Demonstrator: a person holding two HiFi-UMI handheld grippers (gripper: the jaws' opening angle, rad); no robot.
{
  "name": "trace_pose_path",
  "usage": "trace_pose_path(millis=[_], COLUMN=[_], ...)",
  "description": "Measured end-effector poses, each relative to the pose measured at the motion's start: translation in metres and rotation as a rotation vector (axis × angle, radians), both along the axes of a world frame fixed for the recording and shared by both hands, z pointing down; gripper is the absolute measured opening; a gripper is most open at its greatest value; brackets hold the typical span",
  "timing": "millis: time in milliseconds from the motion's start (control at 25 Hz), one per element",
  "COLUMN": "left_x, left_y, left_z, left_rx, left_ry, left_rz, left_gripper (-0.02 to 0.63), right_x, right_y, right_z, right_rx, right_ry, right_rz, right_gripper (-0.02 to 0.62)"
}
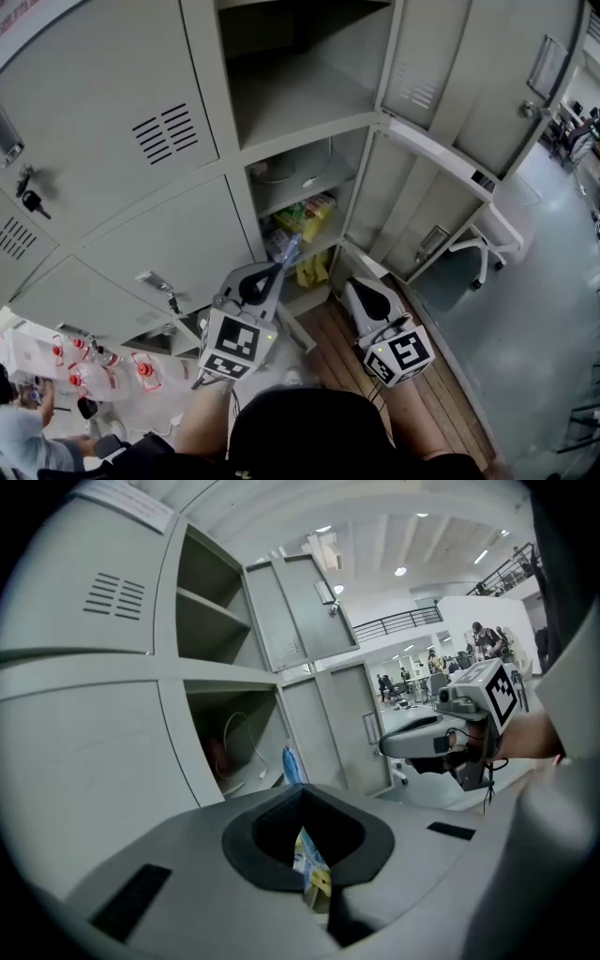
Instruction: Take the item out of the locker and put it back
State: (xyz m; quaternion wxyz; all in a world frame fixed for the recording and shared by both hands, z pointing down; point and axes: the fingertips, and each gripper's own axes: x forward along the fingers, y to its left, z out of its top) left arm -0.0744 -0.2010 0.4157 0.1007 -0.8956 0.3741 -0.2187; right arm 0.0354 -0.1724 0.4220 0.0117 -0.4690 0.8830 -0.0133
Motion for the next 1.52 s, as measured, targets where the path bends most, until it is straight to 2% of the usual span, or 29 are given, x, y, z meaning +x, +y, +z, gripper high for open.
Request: trace_pose_path(millis=[480, 1200, 1360, 1520], left_x=[0.026, 0.066, 0.067, 0.075], left_y=[-0.026, -0.053, -0.063, -0.079], left_z=[-0.087, -0.237, -0.253, -0.262], left_rx=[0.171, 0.465, 0.497, 0.502], left_ry=[-0.037, -0.062, -0.062, -0.088], left_rz=[0.004, 0.033, -0.015, -0.024], left_gripper=[0.006, 0.006, 0.006, 0.006], right_x=[0.003, 0.028, 0.034, 0.039], right_y=[-0.012, -0.013, -0.014, -0.015], right_z=[-0.075, -0.125, -0.132, -0.132], right_rx=[0.133, 0.231, 0.244, 0.247], right_ry=[0.037, 0.028, 0.026, 0.024], right_rz=[0.005, 0.038, 0.047, 0.053], right_gripper=[0.0, -0.002, -0.002, -0.002])
